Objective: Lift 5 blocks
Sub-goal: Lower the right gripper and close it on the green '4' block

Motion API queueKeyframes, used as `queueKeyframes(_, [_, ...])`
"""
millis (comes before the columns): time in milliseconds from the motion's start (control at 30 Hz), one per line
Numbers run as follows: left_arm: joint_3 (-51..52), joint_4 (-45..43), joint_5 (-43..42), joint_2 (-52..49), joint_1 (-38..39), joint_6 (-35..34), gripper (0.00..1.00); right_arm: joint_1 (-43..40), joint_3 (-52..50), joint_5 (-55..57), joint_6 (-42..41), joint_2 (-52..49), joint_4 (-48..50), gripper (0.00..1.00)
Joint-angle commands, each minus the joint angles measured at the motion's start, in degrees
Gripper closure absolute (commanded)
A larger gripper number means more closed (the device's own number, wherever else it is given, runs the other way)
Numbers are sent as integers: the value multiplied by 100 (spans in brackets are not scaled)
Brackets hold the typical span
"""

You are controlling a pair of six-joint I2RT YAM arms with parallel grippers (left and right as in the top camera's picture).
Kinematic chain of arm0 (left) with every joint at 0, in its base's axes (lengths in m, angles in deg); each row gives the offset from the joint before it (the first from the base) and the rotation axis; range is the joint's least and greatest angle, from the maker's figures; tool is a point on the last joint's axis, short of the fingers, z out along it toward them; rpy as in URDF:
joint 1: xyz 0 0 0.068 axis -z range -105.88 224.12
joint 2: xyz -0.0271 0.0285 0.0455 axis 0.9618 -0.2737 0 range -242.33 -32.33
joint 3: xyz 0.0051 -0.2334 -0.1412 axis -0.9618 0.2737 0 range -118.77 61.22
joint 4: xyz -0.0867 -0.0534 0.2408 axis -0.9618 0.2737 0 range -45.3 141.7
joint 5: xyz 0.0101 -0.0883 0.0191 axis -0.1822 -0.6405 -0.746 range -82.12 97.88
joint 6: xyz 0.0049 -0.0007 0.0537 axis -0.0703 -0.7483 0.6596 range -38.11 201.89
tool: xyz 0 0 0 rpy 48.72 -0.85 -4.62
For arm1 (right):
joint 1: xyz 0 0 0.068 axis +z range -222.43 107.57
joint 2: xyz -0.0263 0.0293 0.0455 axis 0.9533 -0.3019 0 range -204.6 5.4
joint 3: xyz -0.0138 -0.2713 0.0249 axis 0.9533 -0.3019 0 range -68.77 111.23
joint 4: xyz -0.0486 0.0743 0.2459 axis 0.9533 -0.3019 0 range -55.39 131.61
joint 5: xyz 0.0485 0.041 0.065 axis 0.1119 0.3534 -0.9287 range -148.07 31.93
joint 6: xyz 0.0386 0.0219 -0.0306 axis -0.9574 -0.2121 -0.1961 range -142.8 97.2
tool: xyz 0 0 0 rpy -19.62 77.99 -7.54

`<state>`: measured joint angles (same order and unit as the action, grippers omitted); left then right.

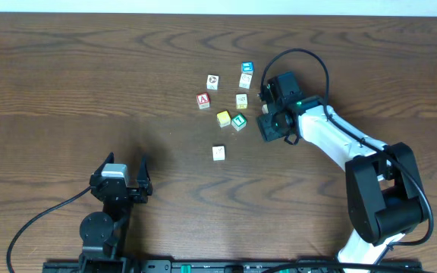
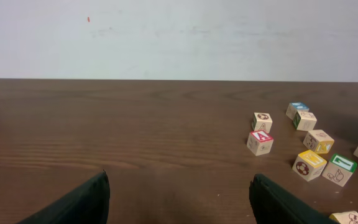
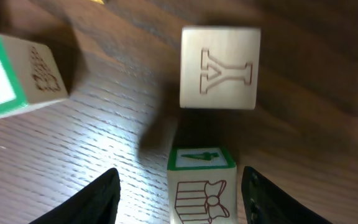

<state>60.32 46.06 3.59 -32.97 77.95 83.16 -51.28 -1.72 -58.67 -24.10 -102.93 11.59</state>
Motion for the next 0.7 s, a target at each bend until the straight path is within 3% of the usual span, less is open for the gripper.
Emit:
queueKeyframes(0, [68, 229, -98, 28, -28, -31, 27, 17, -225, 59, -74, -55, 133, 41])
queueKeyframes(100, [68, 229, -101, 28, -28, -31, 27, 17, -286, 79, -76, -55, 214, 44])
queueKeyframes(433, [68, 229, -98, 28, -28, -31, 27, 17, -286, 437, -74, -55, 275, 39])
queueKeyframes(667, [68, 229, -101, 28, -28, -31, 27, 17, -282, 509, -11, -55, 238, 43])
